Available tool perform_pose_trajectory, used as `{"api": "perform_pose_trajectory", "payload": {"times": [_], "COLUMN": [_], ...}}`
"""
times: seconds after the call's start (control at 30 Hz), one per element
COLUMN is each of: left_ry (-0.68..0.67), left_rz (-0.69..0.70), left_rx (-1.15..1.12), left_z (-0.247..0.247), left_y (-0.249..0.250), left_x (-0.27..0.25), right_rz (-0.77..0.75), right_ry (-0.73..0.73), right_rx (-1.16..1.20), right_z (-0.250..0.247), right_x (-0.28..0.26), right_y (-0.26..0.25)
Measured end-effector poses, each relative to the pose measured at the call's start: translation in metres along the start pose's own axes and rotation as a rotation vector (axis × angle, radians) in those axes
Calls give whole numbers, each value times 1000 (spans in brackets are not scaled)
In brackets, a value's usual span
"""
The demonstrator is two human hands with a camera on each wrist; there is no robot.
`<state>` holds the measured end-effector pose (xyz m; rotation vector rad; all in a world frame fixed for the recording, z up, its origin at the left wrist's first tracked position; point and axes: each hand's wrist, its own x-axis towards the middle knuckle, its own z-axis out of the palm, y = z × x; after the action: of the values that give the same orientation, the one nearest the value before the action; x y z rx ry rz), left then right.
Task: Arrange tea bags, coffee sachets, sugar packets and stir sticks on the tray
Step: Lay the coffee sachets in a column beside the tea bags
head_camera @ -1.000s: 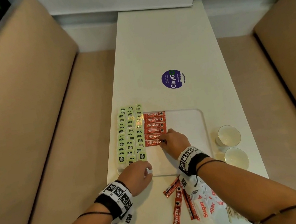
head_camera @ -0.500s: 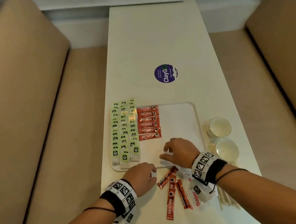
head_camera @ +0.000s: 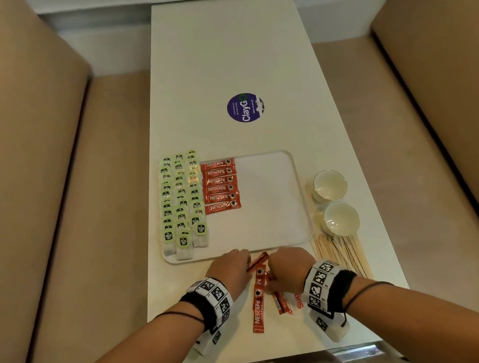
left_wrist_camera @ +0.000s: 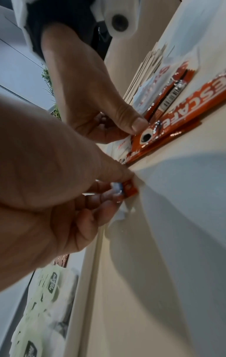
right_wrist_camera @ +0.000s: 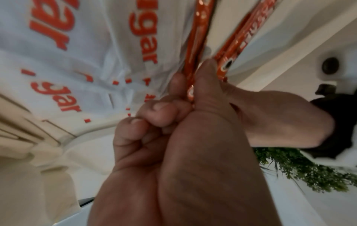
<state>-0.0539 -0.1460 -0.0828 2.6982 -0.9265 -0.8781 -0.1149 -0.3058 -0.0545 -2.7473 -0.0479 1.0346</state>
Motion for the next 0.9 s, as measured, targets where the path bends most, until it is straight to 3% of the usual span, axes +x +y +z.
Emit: {"api": "perform_pose_trajectory", "payload": {"times": [0.17, 0.37, 0.53, 0.73, 0.9], "left_ry": [-40, -147, -199, -229, -220], "left_rz": [-44, -97, -131, -190, -71], "left_rx": [-25, -266, -475, -785, -813], "left_z": [4, -1, -12, -21, -27], "left_y": [-2, -11, -10, 2, 7], "left_x": [-1, -9, -17, -21, -20], "right_rz": [34, 78, 17, -57, -79], "right_ry": [1, 10, 5, 168, 246], "right_rx": [38, 154, 321, 525, 700], "right_z": [10, 16, 10, -5, -13], "right_x": [2, 2, -1, -1, 4], "right_y": [0, 4, 15, 14, 8]}}
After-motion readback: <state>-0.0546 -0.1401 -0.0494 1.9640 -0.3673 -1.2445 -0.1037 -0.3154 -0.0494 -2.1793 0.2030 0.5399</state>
